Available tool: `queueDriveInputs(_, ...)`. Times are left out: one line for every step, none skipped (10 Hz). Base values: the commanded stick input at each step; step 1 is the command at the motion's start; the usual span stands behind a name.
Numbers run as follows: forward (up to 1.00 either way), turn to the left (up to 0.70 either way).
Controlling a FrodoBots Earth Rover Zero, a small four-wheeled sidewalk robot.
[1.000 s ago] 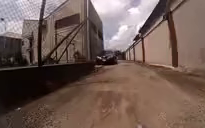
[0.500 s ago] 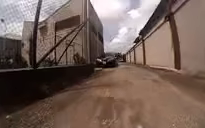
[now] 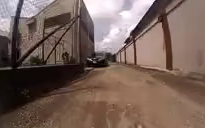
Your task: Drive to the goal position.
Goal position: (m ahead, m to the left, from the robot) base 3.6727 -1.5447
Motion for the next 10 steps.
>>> queueDriveInputs(0.7, -0.04)
queueDriveInputs(0.7, -0.17)
queueDriveInputs(0.7, -0.32)
queueDriveInputs(0.7, -0.33)
queueDriveInputs(0.7, -0.33)
queueDriveInputs(0.7, -0.33)
queueDriveInputs(0.7, -0.33)
queueDriveInputs(0.7, -0.33)
queueDriveInputs(0.7, -0.33)
queueDriveInputs(0.7, -0.33)
